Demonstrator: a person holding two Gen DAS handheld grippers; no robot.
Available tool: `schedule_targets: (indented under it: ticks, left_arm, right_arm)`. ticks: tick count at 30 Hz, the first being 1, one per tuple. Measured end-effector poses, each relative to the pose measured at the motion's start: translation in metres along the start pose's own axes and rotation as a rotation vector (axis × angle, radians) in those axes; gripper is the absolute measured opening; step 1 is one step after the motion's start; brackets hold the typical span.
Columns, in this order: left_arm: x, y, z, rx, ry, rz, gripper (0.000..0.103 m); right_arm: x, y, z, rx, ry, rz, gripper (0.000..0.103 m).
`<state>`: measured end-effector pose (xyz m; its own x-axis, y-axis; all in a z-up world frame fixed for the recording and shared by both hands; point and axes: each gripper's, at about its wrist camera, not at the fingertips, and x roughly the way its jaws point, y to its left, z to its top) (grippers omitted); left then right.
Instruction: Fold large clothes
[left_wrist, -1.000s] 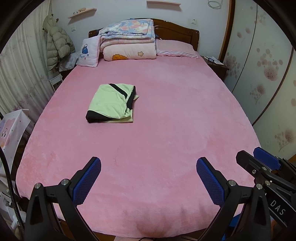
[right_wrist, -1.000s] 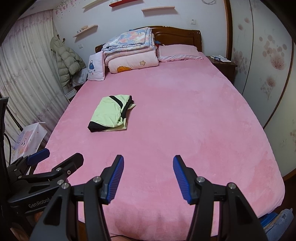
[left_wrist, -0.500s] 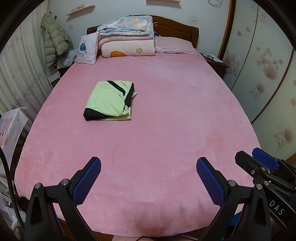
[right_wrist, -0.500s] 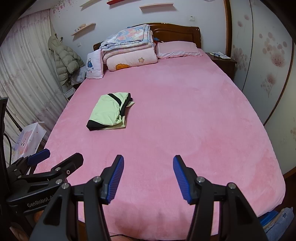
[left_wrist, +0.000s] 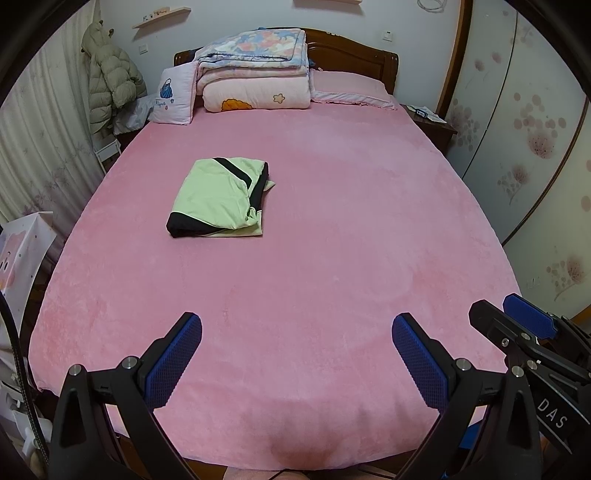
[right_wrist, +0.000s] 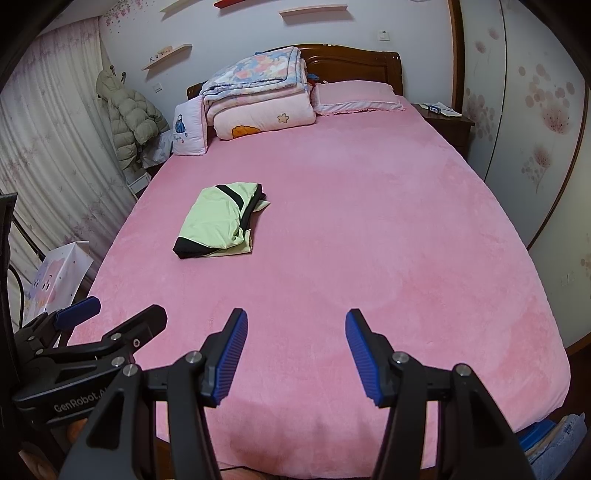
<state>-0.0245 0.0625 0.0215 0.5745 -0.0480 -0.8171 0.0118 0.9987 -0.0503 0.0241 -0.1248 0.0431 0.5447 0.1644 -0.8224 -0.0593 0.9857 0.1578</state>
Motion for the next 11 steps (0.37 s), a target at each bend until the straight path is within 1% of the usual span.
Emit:
schedule_targets:
  ticks: [11]
  left_arm:
    - [-0.0001, 0.0026, -0.004, -0.005, 0.007, -0.011, 0.102]
  right_arm:
    - [-0.0003, -0.0001, 0.0006, 0.001, 0.001, 0.0, 0.056]
